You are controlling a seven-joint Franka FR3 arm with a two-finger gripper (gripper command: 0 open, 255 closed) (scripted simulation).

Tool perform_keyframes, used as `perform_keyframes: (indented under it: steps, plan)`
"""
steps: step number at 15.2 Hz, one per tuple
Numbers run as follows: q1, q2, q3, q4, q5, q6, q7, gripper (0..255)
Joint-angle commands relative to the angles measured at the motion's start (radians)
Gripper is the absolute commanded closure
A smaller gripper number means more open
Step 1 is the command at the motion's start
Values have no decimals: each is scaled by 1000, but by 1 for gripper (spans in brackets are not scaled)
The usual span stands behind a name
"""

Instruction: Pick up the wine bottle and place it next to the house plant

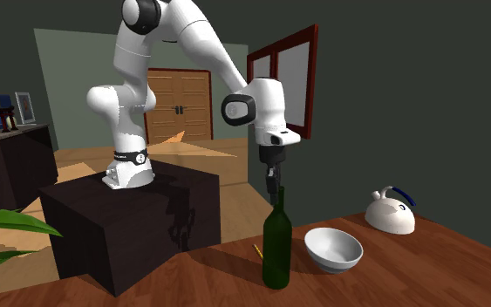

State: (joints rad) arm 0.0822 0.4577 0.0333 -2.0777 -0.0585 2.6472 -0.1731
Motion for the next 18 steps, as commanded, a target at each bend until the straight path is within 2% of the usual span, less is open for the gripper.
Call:
perform_keyframes:
  steps: [1, 18]
  plan:
    - [0, -11, 1, -1, 1, -10, -1, 255]
    - [-7, -178, 11, 19, 18, -196, -15, 255]
